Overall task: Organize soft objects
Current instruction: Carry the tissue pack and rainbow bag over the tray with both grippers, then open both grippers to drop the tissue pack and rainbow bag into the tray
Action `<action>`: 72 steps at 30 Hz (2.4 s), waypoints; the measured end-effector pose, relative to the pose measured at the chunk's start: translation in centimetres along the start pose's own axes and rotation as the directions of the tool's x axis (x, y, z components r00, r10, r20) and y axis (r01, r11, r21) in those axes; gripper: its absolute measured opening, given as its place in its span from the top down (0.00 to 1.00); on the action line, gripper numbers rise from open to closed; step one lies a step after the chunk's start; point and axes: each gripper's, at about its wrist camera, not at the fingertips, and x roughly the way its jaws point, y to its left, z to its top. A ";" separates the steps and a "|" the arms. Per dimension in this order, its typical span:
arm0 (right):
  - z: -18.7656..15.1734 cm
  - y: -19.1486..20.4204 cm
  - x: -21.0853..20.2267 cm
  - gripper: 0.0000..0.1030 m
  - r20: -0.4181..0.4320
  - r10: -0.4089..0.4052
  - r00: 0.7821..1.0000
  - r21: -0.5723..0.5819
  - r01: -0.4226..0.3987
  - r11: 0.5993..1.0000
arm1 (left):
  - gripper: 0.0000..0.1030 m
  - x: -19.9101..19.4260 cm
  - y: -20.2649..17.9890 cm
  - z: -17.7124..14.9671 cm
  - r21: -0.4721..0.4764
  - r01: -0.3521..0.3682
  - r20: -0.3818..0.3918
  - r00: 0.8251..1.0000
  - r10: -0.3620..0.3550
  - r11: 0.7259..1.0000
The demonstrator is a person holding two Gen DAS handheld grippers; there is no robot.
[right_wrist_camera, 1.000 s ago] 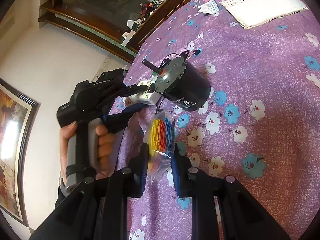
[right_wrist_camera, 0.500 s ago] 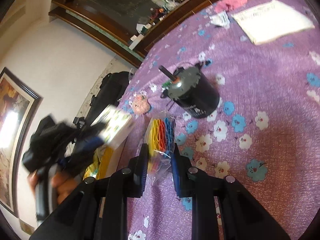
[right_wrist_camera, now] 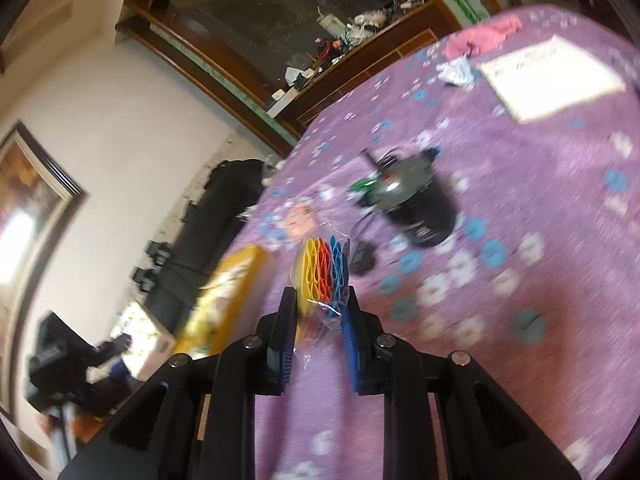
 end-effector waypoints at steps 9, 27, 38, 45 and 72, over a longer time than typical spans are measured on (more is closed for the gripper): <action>-2.8 8.8 2.8 0.80 -0.141 0.157 0.978 -0.122 -0.174 0.977 | 0.78 -5.1 2.2 0.3 0.042 -0.100 0.140 0.986 0.093 0.994; -9.5 15.9 11.6 0.76 -0.367 0.057 0.928 -0.263 -0.163 0.951 | 0.75 -2.5 4.9 -0.1 0.184 -0.482 0.261 0.864 0.430 0.857; -8.7 14.8 8.8 0.41 -0.331 0.117 0.936 -0.232 -0.201 0.952 | 0.24 -2.9 4.5 -0.4 0.148 -0.504 0.333 0.835 0.437 0.851; -7.0 13.1 6.1 0.33 -0.262 0.119 0.958 -0.225 -0.181 0.958 | 0.24 -3.5 2.1 -1.7 0.180 -0.566 0.438 0.778 0.450 0.804; -1.5 1.8 1.3 0.32 -0.121 0.021 0.992 -0.069 -0.030 0.997 | 0.24 6.1 -8.3 -6.9 0.445 -0.580 0.421 0.808 0.413 0.682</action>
